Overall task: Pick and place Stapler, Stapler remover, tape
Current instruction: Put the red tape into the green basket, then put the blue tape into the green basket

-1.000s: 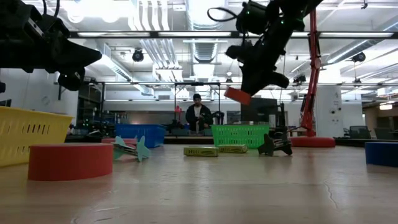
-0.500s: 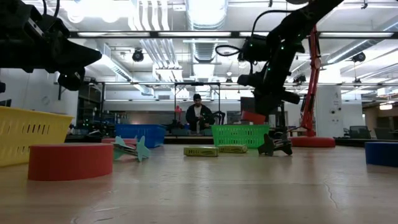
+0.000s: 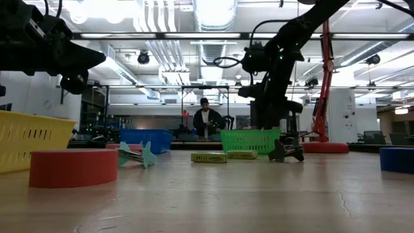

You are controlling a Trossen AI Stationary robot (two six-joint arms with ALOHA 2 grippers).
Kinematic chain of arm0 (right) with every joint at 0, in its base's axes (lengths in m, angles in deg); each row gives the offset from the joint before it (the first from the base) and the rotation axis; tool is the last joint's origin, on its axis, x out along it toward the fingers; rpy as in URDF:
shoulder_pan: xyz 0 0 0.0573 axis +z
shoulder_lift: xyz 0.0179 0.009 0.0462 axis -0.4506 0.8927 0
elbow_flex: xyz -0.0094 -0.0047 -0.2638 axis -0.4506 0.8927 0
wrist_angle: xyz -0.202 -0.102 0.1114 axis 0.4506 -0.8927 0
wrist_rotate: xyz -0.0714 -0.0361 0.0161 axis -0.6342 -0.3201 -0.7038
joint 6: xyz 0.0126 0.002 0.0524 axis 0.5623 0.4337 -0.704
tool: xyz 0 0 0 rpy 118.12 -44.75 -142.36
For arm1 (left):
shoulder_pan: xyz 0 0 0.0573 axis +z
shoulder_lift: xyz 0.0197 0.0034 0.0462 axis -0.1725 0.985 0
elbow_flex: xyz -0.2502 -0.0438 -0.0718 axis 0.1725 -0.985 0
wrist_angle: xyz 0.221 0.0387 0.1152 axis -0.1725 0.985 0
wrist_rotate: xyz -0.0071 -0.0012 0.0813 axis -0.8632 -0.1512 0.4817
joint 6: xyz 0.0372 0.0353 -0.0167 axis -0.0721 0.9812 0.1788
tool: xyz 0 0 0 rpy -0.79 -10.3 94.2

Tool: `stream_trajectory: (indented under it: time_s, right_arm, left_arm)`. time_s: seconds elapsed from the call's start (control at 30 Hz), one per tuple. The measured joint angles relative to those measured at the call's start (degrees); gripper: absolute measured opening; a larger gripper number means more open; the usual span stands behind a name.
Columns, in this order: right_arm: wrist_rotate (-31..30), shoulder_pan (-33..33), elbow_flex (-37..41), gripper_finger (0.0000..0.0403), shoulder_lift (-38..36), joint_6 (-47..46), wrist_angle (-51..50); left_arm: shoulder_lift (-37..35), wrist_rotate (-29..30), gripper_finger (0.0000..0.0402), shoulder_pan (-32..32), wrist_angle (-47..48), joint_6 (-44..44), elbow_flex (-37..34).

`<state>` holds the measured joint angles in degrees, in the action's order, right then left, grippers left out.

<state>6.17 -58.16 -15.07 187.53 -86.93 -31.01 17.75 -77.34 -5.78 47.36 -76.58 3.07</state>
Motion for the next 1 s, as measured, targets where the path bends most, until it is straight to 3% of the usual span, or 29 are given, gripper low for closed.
stream_trajectory:
  time_s: [0.43, 0.67, 1.0]
  right_arm:
    - [4.08, 3.33, -3.48, 0.0172, -5.75, 9.14, -10.04]
    - [12.19, 10.19, -0.12, 0.0181, -11.53, 17.68, -13.18]
    - [12.52, 24.11, 13.01, 0.0169, -21.63, 20.24, -15.58]
  left_arm:
    - [0.02, 0.00, 0.0030, -0.01, 0.00, -0.01, 0.00]
    - [0.04, 0.00, 0.0030, 0.01, 0.00, 0.01, 0.00]
    - [0.04, 0.00, 0.0030, 0.00, -0.02, 0.00, 0.00]
